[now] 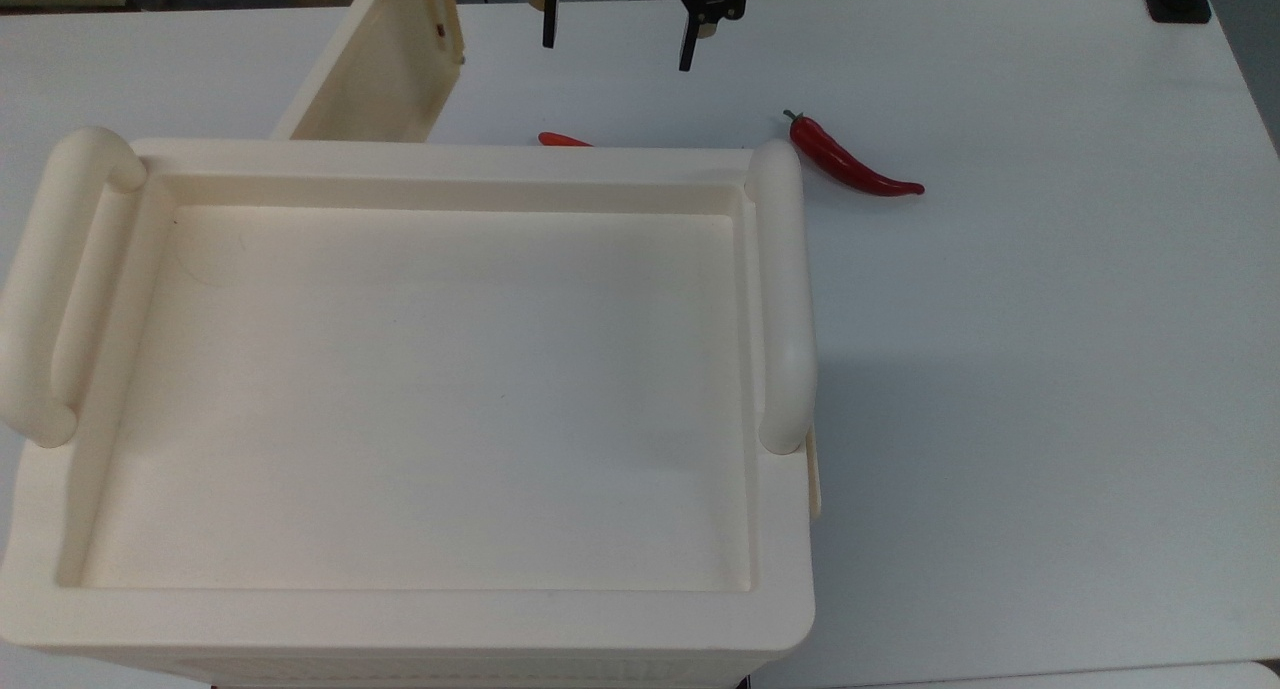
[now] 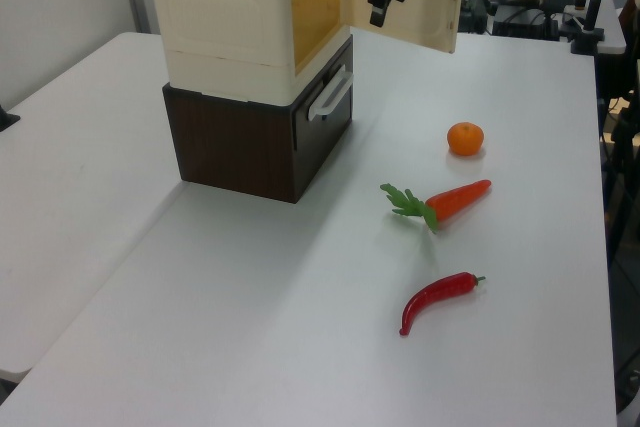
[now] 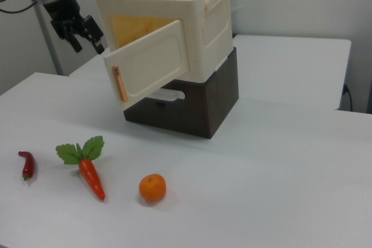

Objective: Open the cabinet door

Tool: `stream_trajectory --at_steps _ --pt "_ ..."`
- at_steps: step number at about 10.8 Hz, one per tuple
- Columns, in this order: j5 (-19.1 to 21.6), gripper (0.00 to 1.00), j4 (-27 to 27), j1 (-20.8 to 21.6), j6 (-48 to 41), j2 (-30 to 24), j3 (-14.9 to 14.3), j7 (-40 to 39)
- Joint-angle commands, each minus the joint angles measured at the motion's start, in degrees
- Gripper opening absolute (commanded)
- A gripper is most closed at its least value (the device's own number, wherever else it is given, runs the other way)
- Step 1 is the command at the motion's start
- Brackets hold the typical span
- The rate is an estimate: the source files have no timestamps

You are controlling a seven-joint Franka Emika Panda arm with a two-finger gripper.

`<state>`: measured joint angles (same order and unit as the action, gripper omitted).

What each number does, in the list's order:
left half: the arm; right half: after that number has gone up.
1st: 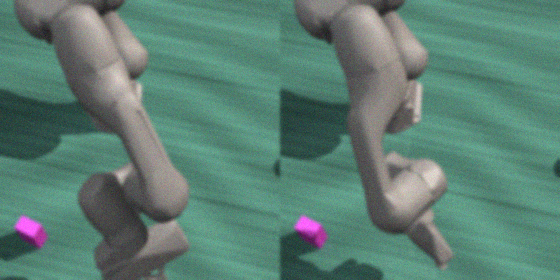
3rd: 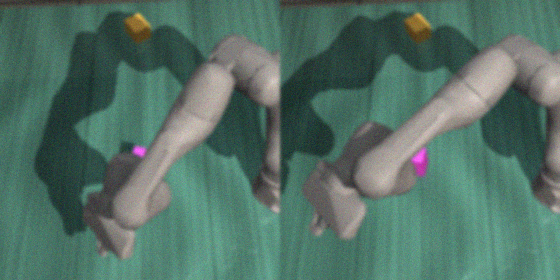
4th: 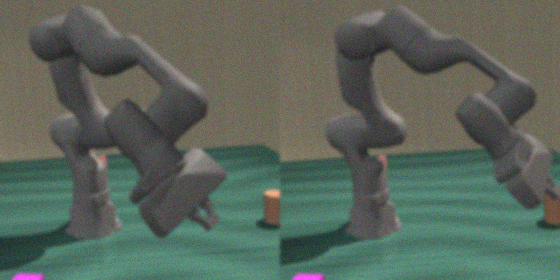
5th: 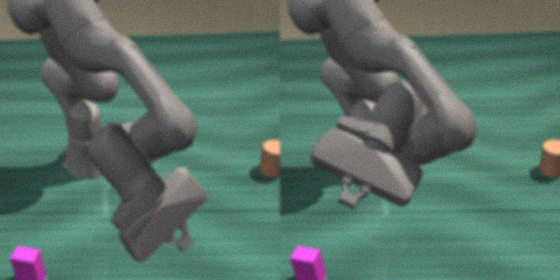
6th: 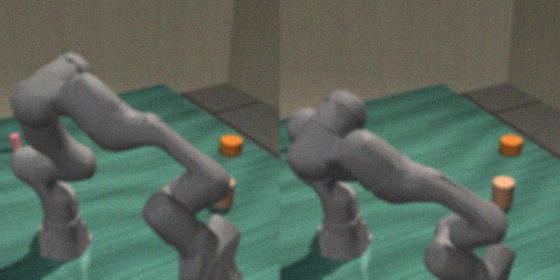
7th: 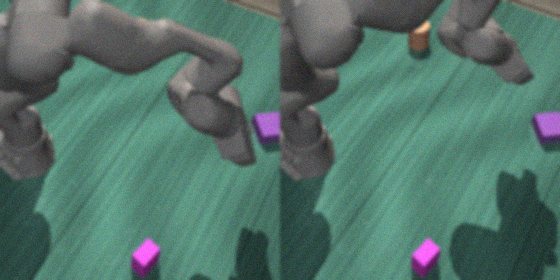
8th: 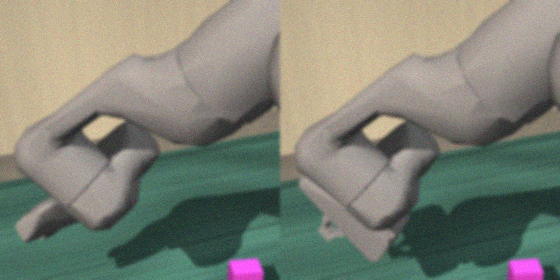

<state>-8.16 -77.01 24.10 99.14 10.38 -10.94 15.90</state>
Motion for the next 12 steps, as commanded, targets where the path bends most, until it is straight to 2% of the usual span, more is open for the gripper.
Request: stream_trajectory --at_steps 1,3,6,10,11,12 --pt "0.3 1.00 -5.2 -3.6 -3.2 -1.8 -0.3 -4.4" --pt "1.7 1.00 -11.2 -6.0 -3.8 -4.1 -0.4 -8.7" --pt "3.1 1.00 -18.9 -9.2 -3.3 -9.0 -0.3 -8.8" --pt "4.3 1.00 -20.3 -11.2 -3.1 -10.4 -0.4 -9.6" --pt "4.3 1.00 -20.2 -11.9 -3.0 -10.2 0.1 -10.4" --pt "4.3 1.00 -20.1 -14.4 -2.8 -10.1 1.9 -10.4"
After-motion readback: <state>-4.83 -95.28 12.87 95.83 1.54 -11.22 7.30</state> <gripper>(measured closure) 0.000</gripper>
